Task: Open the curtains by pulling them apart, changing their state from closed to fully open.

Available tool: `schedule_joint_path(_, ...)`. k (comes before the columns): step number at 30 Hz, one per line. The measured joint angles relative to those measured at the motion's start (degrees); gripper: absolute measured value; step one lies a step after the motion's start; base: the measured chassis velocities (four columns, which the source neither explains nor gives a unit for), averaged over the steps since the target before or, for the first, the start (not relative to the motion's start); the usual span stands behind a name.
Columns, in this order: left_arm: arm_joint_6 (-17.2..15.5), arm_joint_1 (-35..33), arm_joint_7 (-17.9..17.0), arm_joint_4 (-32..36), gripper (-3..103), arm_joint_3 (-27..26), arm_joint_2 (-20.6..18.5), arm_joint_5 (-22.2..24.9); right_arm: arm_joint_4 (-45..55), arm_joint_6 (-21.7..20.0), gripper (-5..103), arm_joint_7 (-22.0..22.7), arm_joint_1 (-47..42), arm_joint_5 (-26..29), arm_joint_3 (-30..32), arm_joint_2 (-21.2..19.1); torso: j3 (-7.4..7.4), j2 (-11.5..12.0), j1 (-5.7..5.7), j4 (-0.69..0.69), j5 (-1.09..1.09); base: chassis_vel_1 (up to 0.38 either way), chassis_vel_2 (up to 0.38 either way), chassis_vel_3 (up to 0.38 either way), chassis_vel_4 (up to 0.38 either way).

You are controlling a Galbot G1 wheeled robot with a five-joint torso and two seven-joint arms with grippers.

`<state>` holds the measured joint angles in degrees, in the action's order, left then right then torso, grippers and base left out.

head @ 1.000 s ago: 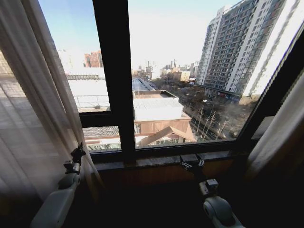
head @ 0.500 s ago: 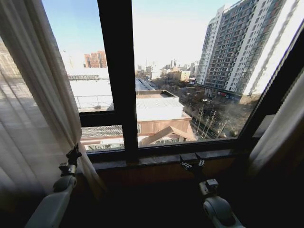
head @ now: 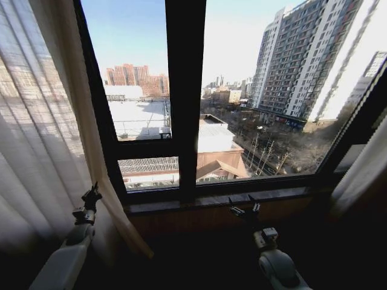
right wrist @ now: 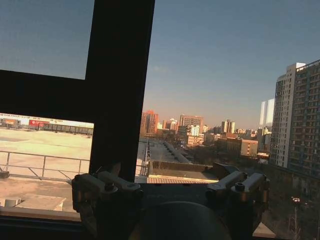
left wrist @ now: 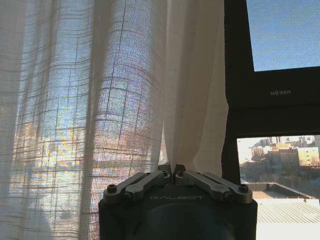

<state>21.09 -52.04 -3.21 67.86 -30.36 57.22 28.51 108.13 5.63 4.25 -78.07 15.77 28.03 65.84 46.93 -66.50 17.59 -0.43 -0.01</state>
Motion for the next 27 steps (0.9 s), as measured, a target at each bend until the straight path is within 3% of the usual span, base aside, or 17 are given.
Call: schedule_joint_path(27,1.1,-0.5,-0.1,-0.4,0,-0.7,-0.2,-0.2,0.0,0.0,100,0.0,0.0,0.0,0.0,0.0,0.01,0.0,0.0,-0.01,-0.02,0.4,0.312,-0.398,-0.306)
